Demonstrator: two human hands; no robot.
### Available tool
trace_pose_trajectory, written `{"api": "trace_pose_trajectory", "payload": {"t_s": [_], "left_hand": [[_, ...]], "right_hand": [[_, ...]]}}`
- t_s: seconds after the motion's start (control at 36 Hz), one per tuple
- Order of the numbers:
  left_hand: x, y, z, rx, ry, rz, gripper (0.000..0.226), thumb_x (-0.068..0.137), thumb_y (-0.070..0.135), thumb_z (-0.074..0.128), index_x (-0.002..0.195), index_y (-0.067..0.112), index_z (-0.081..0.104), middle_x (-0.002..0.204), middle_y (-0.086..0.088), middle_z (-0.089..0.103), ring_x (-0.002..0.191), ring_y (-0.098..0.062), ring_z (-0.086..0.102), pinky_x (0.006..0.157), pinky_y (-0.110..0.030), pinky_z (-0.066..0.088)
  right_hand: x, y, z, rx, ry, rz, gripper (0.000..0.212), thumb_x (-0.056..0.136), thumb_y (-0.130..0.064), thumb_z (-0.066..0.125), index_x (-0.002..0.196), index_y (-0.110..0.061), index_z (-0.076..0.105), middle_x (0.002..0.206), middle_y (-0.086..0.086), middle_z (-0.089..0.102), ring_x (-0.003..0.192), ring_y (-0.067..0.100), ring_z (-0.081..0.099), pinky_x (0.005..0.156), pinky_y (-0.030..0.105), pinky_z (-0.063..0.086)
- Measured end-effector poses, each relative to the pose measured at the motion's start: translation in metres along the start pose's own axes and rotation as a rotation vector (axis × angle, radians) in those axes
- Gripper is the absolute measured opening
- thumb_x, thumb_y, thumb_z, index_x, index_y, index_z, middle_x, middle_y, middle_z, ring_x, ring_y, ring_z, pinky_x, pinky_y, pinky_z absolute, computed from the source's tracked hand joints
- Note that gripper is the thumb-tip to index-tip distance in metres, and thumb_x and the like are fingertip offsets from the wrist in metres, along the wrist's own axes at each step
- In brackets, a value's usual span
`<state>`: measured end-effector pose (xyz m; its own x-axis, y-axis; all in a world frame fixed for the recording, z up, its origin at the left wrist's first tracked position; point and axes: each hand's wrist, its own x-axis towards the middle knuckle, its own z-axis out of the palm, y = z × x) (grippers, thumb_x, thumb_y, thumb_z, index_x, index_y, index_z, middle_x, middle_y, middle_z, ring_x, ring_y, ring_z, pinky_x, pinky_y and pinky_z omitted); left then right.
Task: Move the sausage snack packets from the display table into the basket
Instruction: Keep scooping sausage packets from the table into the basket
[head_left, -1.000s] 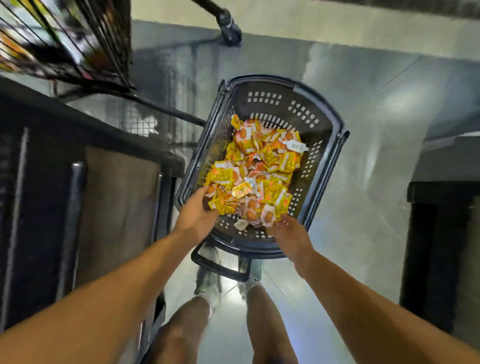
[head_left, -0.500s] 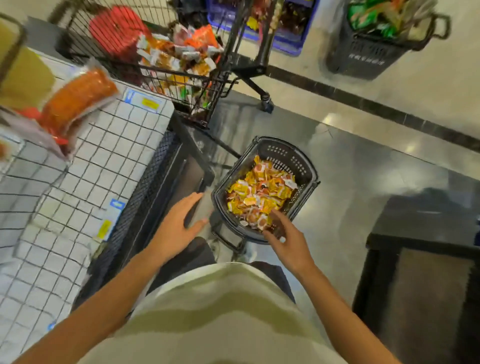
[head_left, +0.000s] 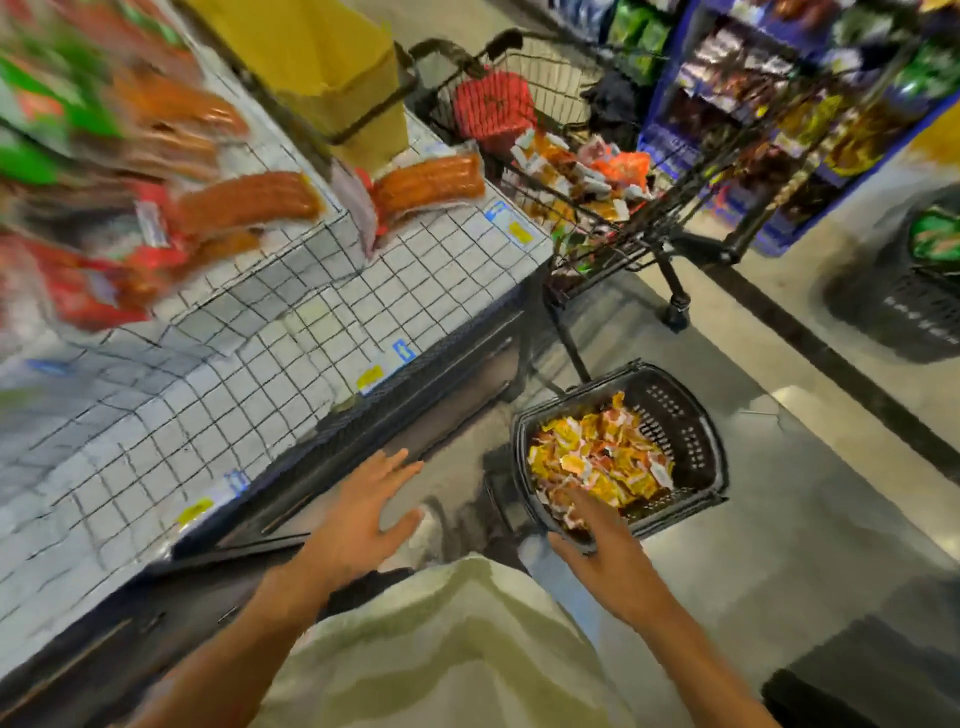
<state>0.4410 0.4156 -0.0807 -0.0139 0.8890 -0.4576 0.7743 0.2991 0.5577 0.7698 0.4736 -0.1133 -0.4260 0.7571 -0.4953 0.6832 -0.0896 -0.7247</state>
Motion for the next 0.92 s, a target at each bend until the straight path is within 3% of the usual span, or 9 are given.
{"api": "trace_pose_trajectory", "payload": {"t_s": [0.11, 0.22, 0.33, 0.44, 0.56, 0.69, 0.75, 0.83, 0.92], "left_hand": [[-0.031, -0.013, -0.008, -0.025, 0.095, -0.008, 0.063, 0.097, 0.037, 0.063, 0.153, 0.025, 0.037, 0.164, 0.006, 0.02, 0.156, -0.02, 0.008, 0.125, -0.038, 0.013], [-0.066, -0.026, -0.018, -0.066, 0.211, -0.031, 0.071, 0.093, 0.058, 0.051, 0.149, 0.016, 0.043, 0.162, -0.005, 0.027, 0.154, -0.026, 0.016, 0.126, -0.041, 0.015], [-0.109, -0.055, -0.015, -0.064, 0.261, -0.078, 0.061, 0.099, 0.032, 0.062, 0.153, 0.02, 0.036, 0.165, 0.0, 0.019, 0.156, -0.022, 0.009, 0.127, -0.036, 0.009], [-0.153, -0.093, -0.007, -0.12, 0.362, -0.116, 0.059, 0.1, 0.034, 0.06, 0.153, 0.025, 0.036, 0.164, 0.006, 0.019, 0.155, -0.017, 0.008, 0.126, -0.032, 0.009], [-0.203, -0.131, 0.008, -0.197, 0.448, -0.134, 0.058, 0.096, 0.028, 0.067, 0.149, 0.021, 0.044, 0.16, 0.005, 0.03, 0.152, -0.017, 0.02, 0.125, -0.031, 0.013], [-0.263, -0.18, 0.031, -0.274, 0.518, -0.184, 0.054, 0.094, 0.029, 0.069, 0.145, 0.022, 0.051, 0.154, 0.009, 0.034, 0.147, -0.013, 0.028, 0.121, -0.015, 0.007], [-0.287, -0.198, 0.039, -0.275, 0.523, -0.241, 0.054, 0.097, 0.033, 0.064, 0.148, 0.026, 0.046, 0.157, 0.01, 0.03, 0.15, -0.013, 0.023, 0.122, -0.021, 0.01], [-0.325, -0.222, 0.046, -0.317, 0.564, -0.3, 0.054, 0.097, 0.033, 0.063, 0.148, 0.027, 0.045, 0.159, 0.004, 0.033, 0.149, -0.017, 0.028, 0.124, -0.035, 0.02], [-0.361, -0.24, 0.051, -0.363, 0.625, -0.383, 0.053, 0.095, 0.031, 0.064, 0.145, 0.021, 0.05, 0.155, -0.001, 0.04, 0.145, -0.022, 0.035, 0.121, -0.032, 0.023]], "right_hand": [[0.02, -0.024, 0.0, -0.123, -0.08, -0.057, 0.068, 0.096, -0.05, 0.057, 0.155, -0.022, 0.036, 0.163, -0.002, 0.029, 0.152, 0.017, 0.023, 0.123, 0.037, 0.027], [0.035, -0.053, 0.014, -0.242, -0.081, -0.167, 0.062, 0.096, -0.046, 0.063, 0.151, -0.025, 0.043, 0.161, -0.004, 0.033, 0.15, 0.015, 0.027, 0.122, 0.029, 0.025], [0.04, -0.087, 0.043, -0.316, -0.119, -0.229, 0.066, 0.096, -0.054, 0.059, 0.153, -0.028, 0.041, 0.159, -0.012, 0.033, 0.15, 0.008, 0.025, 0.12, 0.024, 0.024], [0.03, -0.122, 0.091, -0.309, -0.137, -0.265, 0.061, 0.096, -0.053, 0.059, 0.151, -0.031, 0.043, 0.15, -0.02, 0.036, 0.139, -0.004, 0.027, 0.115, 0.016, 0.02], [0.007, -0.146, 0.152, -0.277, -0.173, -0.257, 0.059, 0.096, -0.044, 0.065, 0.148, -0.024, 0.048, 0.15, -0.011, 0.044, 0.135, 0.0, 0.035, 0.113, 0.016, 0.024], [-0.028, -0.166, 0.226, -0.261, -0.237, -0.241, 0.056, 0.095, -0.037, 0.068, 0.146, -0.023, 0.05, 0.15, -0.012, 0.044, 0.142, 0.007, 0.038, 0.12, 0.028, 0.028], [-0.039, -0.173, 0.249, -0.291, -0.282, -0.238, 0.055, 0.095, -0.038, 0.067, 0.146, -0.024, 0.05, 0.15, -0.013, 0.044, 0.14, 0.005, 0.037, 0.119, 0.027, 0.029], [-0.05, -0.187, 0.275, -0.351, -0.322, -0.276, 0.049, 0.095, -0.035, 0.068, 0.141, -0.023, 0.055, 0.139, -0.017, 0.048, 0.134, 0.006, 0.044, 0.111, 0.016, 0.03], [-0.053, -0.206, 0.295, -0.422, -0.34, -0.312, 0.05, 0.095, -0.038, 0.068, 0.141, -0.025, 0.055, 0.136, -0.019, 0.047, 0.126, -0.002, 0.04, 0.102, 0.004, 0.022]]}}
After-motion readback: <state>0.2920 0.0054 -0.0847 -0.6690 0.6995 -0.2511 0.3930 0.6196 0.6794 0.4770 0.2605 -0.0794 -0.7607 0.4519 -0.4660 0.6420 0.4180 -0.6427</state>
